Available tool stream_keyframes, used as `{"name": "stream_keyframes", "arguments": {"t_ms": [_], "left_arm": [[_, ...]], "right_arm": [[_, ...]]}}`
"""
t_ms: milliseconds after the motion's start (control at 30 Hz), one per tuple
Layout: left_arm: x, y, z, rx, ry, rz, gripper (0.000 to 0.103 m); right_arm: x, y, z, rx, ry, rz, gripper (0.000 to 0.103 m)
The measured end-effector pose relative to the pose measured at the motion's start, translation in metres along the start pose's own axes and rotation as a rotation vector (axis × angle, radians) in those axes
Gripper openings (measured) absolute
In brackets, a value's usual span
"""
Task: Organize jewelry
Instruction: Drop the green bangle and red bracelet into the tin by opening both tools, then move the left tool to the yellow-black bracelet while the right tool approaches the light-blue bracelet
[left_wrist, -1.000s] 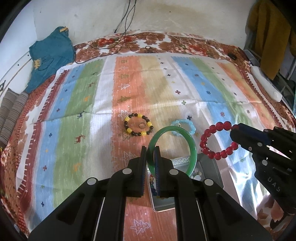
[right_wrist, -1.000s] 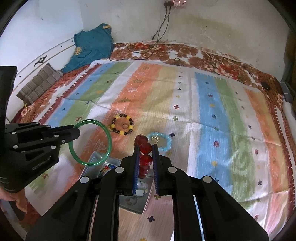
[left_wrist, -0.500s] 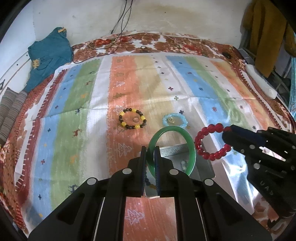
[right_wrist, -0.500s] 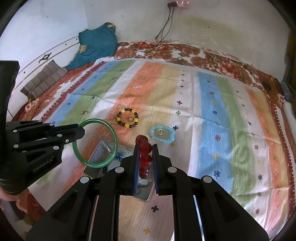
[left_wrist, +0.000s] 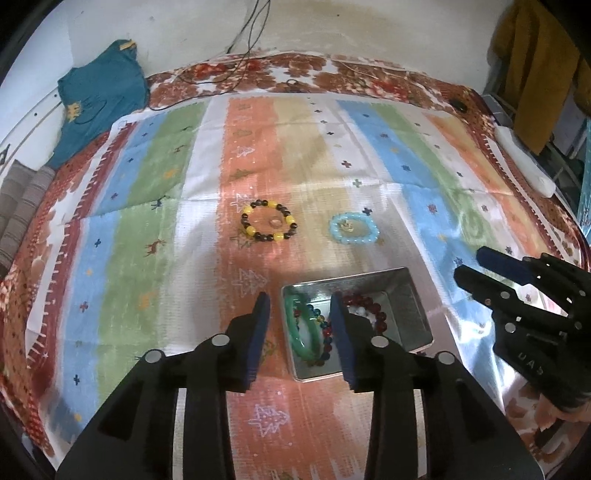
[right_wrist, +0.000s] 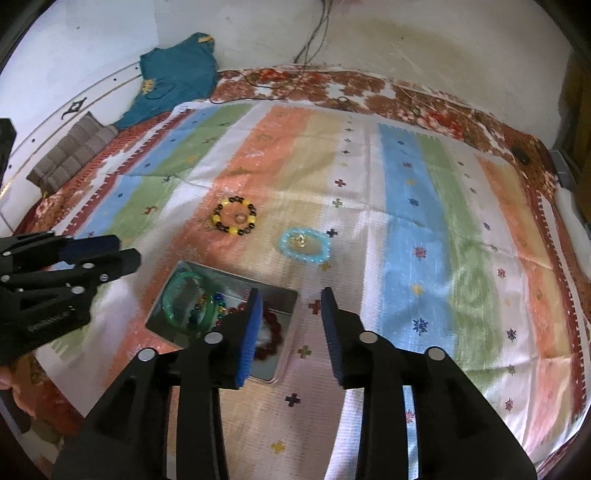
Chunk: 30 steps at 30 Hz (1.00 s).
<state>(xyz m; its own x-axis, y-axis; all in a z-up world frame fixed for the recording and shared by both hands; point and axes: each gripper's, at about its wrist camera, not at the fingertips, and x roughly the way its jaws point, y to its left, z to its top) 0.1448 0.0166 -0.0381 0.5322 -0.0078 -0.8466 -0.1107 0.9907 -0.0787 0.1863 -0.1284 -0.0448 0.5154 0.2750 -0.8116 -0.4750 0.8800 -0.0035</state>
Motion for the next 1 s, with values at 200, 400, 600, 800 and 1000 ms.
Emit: {"name": "stream_keyframes", "arguments": {"t_ms": [200, 400, 600, 800, 1000], "left_arm": [[0.005, 0.010, 0.005, -0.030, 0.005, 0.006, 0.040], [0.009, 0.021, 0.012, -0.041, 0.002, 0.021, 0.044], [0.020, 0.029, 0.018, -0.055, 0.017, 0.032, 0.047], [0.027, 0.030, 0.026, -0.049, 0.015, 0.034, 0.053], [0.038, 0.037, 0.032, -0.041, 0.031, 0.058, 0.057]], "right_arm": [[0.007, -0.004, 0.003, 0.012, 0.012, 0.001, 0.042], [0.016, -0.009, 0.008, 0.017, 0.026, -0.007, 0.046], [0.025, -0.012, 0.013, 0.022, 0.039, -0.015, 0.048], [0.035, -0.015, 0.018, 0.025, 0.053, -0.024, 0.053], [0.048, -0.019, 0.024, 0.031, 0.070, -0.030, 0.057]]}}
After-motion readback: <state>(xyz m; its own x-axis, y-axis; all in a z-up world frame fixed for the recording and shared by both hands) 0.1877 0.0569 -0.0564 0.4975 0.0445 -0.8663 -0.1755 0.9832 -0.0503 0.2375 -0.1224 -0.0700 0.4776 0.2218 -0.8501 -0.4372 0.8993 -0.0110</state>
